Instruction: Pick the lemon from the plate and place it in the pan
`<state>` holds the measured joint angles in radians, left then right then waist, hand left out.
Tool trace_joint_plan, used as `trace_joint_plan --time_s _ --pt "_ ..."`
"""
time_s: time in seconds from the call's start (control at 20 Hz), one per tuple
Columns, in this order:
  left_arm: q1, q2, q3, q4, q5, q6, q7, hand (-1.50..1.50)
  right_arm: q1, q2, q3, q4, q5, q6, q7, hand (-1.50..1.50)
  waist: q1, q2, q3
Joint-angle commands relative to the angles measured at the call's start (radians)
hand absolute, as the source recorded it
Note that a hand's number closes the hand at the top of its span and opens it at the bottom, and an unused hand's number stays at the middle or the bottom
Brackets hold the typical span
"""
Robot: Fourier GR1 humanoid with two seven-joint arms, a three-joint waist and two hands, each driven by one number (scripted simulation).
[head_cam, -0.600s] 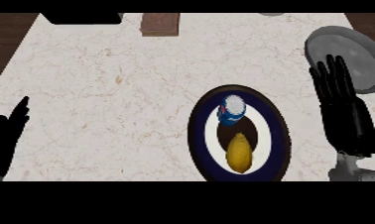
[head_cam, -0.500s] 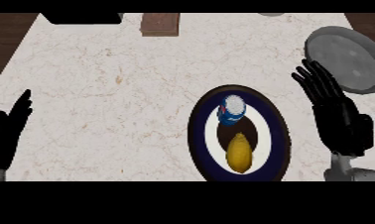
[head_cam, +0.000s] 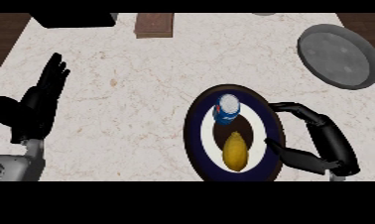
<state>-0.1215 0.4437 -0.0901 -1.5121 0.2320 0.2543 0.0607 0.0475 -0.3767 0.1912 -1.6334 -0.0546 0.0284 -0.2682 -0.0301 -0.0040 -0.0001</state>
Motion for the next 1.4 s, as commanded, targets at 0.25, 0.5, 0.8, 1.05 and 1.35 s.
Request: trace_joint_plan --time_s 0.25,0.5,0.8,1.05,1.35 --pt "-0.054 -0.073 -0.014 0.047 -0.016 0.002 -0.042 0.00 0.317 -0.253 -0.147 -0.332 0.131 -0.012 -0.094 -1.50 -0.011 0.000 -0.002" --pt "-0.105 -0.042 0.010 0.036 -0.006 -0.012 0.014 0.00 0.239 -0.454 -0.215 -0.435 0.184 0.115 0.140 -1.50 0.007 0.002 -0.003" --pt "-0.145 -0.074 0.037 0.128 -0.011 -0.052 -0.053 0.00 0.149 -0.446 -0.199 -0.689 0.135 0.174 0.547 -1.50 0.021 0.005 -0.001" --pt "-0.110 -0.117 -0.011 0.048 -0.062 -0.030 -0.016 0.00 -0.093 -0.423 -0.095 -0.677 0.184 0.209 0.738 -1.50 0.041 0.006 -0.001" --pt "-0.130 -0.132 0.042 0.138 -0.065 -0.058 -0.055 0.00 -0.178 -0.319 0.019 -0.701 0.126 0.292 0.862 -1.50 0.032 0.005 -0.001"
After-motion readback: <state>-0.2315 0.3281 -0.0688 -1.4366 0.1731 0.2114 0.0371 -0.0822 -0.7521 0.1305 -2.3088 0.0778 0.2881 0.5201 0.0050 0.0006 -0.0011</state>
